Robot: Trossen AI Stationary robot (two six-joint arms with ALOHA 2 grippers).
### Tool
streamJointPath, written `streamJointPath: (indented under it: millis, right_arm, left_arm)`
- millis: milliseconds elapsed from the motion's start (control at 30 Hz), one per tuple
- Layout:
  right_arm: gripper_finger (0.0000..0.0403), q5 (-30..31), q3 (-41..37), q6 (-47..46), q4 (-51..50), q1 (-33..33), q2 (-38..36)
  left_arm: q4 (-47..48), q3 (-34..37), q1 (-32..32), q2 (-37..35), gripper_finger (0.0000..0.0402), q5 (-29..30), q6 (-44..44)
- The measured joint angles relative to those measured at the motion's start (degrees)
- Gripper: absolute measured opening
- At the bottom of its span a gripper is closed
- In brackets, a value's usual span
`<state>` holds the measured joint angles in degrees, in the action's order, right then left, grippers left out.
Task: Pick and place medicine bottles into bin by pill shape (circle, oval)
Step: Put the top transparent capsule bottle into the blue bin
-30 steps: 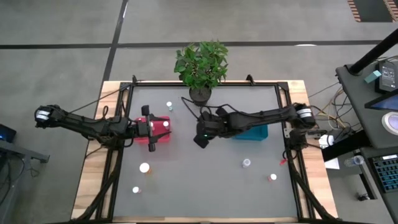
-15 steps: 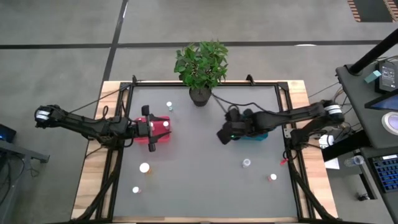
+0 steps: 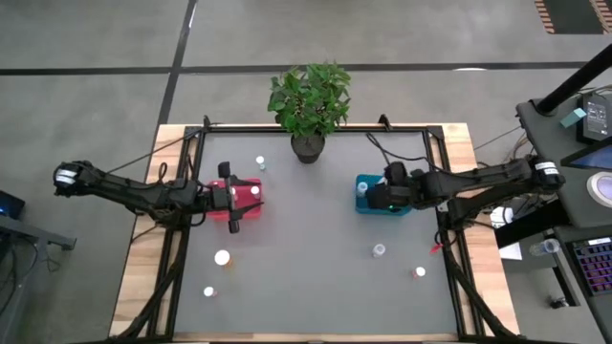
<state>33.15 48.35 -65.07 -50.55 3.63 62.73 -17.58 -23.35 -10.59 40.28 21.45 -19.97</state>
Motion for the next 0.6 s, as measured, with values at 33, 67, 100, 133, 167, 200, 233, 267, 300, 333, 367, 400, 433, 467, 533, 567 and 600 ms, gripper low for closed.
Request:
streamJointPath:
  millis: [33,67,100,133,167,200,233,267,300,333,367,400,433,467,533,567,600]
  right_arm:
    - [0.0145,0.0,-1.3,-0.5,0.0,-0.5,-0.6]
    - [0.0145,0.0,-2.5,-1.1,0.2,-1.0,-1.1]
    - [0.0145,0.0,-3.8,-1.5,0.3,-1.5,-1.5]
    - [0.0145,0.0,-4.8,-1.8,0.3,-2.0,-1.8]
    - [0.0145,0.0,-5.8,-2.2,0.4,-2.5,-2.1]
    - [0.0145,0.0,-6.7,-2.5,0.6,-3.0,-2.3]
    - [0.0145,0.0,-7.6,-2.5,1.2,-3.5,-2.4]
    - [0.0145,0.0,-8.6,-2.5,2.1,-3.9,-2.4]
    - [0.0145,0.0,-9.4,-2.5,3.0,-4.3,-2.3]
    - [0.0146,0.0,-10.2,-2.5,3.9,-4.7,-2.2]
    - [0.0146,0.0,-10.9,-2.4,4.5,-5.0,-1.9]
    - [0.0146,0.0,-11.5,-2.2,5.3,-5.2,-1.6]
    - [0.0146,0.0,-12.0,-2.0,5.9,-5.4,-1.4]
    - [0.0146,0.0,-12.5,-2.0,6.3,-5.5,-1.1]
    - [0.0146,0.0,-12.9,-2.0,6.4,-5.7,-0.5]
    - [0.0146,0.0,-13.0,-2.0,6.5,-5.8,-0.1]
    - [0.0146,0.0,-13.1,-2.0,6.5,-5.8,0.3]
  left_arm:
    - [0.0,0.0,0.0,0.1,0.0217,0.0,0.0]
    - [0.0,0.0,0.0,0.1,0.0217,0.0,0.0]
    - [0.1,0.0,0.0,0.1,0.0217,0.0,0.0]
    - [0.0,0.0,0.0,0.1,0.0217,0.0,0.0]
    - [0.0,0.0,0.0,0.1,0.0217,0.0,0.0]
    - [0.0,0.0,0.0,0.2,0.0217,0.0,-0.1]
    - [0.0,0.0,0.0,0.2,0.0217,0.0,-0.1]
    - [0.1,0.0,0.0,0.2,0.0217,0.0,-0.1]
    - [0.0,0.0,0.0,0.2,0.0217,0.0,-0.2]
    - [0.0,0.0,0.0,0.2,0.0217,0.0,-0.2]
    - [0.0,0.0,0.0,0.2,0.0217,0.0,-0.2]
    - [0.0,0.0,0.0,0.2,0.0217,0.0,-0.2]
    - [0.0,0.0,0.0,0.2,0.0217,0.0,-0.2]
    - [0.0,0.0,0.0,0.2,0.0217,0.0,-0.2]
    - [0.0,0.0,0.0,0.2,0.0217,0.0,-0.2]
    - [0.0,0.0,0.0,0.2,0.0217,0.0,-0.2]
    - [0.0,0.0,0.0,0.2,0.0217,0.0,-0.2]
